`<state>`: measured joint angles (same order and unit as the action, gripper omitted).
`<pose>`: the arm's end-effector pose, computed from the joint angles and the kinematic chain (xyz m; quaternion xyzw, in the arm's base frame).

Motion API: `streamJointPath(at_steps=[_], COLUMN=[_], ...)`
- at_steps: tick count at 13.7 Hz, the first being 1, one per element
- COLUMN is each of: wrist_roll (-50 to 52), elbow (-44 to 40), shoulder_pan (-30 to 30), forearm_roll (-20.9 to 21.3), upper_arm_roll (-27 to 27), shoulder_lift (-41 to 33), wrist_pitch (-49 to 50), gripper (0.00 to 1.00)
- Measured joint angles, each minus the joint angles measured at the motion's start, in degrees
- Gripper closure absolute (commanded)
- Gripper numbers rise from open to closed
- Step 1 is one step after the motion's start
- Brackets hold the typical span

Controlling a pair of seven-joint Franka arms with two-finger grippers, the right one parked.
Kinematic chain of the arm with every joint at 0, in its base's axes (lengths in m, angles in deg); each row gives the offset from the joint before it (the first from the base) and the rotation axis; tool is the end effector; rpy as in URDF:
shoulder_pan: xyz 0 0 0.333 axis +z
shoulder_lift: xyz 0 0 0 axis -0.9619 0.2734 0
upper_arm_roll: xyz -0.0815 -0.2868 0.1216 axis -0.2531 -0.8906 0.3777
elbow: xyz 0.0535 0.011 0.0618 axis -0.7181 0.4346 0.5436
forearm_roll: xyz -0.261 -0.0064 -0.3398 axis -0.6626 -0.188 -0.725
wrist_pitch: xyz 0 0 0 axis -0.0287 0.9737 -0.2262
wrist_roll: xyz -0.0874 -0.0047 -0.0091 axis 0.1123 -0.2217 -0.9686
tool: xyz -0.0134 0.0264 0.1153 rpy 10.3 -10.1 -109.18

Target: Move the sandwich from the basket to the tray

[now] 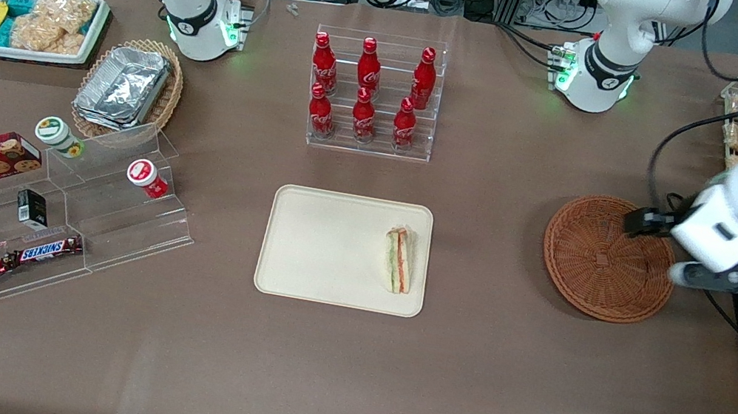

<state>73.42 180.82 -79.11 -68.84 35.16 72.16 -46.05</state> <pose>0.6102 -0.0566 0.5402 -0.9988 0.0171 0.0388 0.0241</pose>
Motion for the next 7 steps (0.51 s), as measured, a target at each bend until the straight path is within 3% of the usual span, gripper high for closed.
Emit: streamJointPath(at_steps=[3, 7], wrist_roll=[-10.89, -13.49], elbow=[1.17, 1.02], shoulder_pan=[0.24, 1.02], forearm_roll=[-0.01, -0.01], upper_arm_roll=[5.36, 4.3], shoulder_lift=[-1.13, -1.01], wrist_pitch=[0.25, 0.25], gripper=[0.0, 0.0])
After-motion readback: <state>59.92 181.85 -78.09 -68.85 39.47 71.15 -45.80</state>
